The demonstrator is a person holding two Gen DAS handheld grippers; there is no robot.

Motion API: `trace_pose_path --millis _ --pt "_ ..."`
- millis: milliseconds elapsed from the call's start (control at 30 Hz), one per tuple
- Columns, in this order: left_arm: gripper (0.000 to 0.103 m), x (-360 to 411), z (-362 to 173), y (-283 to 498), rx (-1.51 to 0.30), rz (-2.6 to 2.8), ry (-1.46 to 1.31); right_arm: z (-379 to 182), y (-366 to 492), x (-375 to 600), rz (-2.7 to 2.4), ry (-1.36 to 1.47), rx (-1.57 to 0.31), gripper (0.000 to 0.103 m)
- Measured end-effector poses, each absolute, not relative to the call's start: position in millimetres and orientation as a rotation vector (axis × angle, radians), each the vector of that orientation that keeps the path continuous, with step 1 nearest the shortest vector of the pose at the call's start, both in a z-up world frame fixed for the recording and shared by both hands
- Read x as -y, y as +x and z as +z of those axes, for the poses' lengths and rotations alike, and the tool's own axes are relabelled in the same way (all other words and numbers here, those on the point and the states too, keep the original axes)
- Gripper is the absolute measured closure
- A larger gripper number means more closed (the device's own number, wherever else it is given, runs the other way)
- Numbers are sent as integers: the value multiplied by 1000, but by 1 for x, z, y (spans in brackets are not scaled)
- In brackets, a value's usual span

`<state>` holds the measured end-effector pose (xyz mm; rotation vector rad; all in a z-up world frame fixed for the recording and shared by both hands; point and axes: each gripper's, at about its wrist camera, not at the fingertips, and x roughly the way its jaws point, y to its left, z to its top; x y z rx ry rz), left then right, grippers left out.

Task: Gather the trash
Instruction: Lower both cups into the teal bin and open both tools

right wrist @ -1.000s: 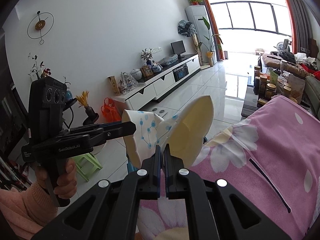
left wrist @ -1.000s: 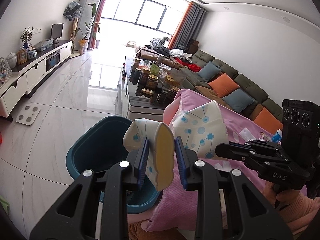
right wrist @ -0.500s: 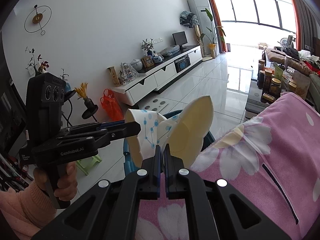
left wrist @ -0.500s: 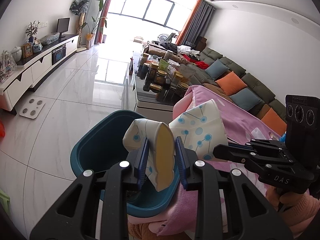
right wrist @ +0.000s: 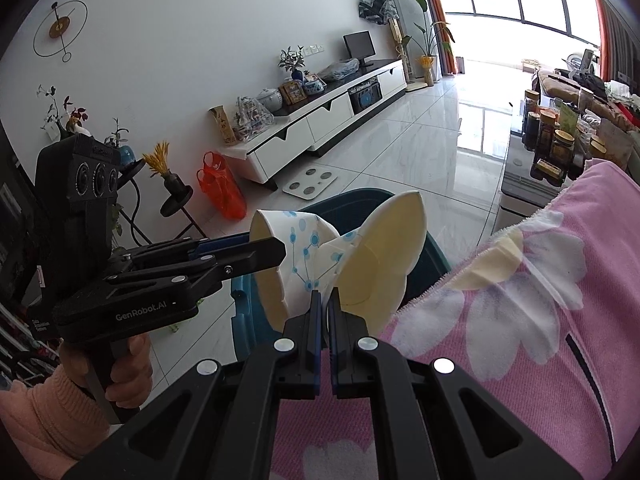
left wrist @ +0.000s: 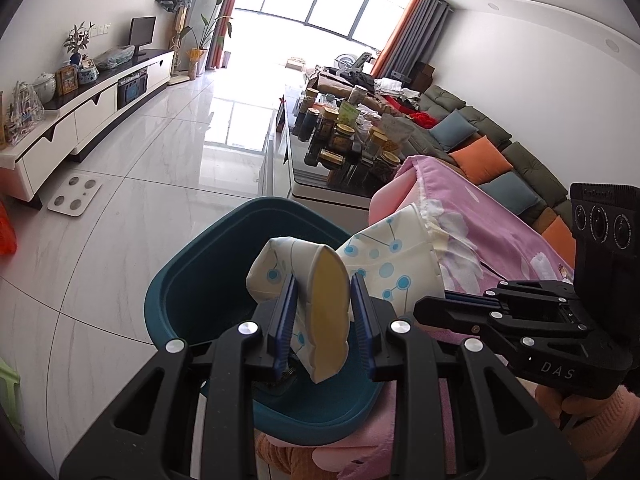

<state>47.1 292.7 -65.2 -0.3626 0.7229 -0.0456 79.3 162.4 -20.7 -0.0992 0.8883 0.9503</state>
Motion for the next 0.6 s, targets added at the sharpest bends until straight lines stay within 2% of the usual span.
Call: trace_pose_path --millis 600 --pt "71 -290 -109 93 -794 25 -381 -33 99 -174 893 -50 -984 93"
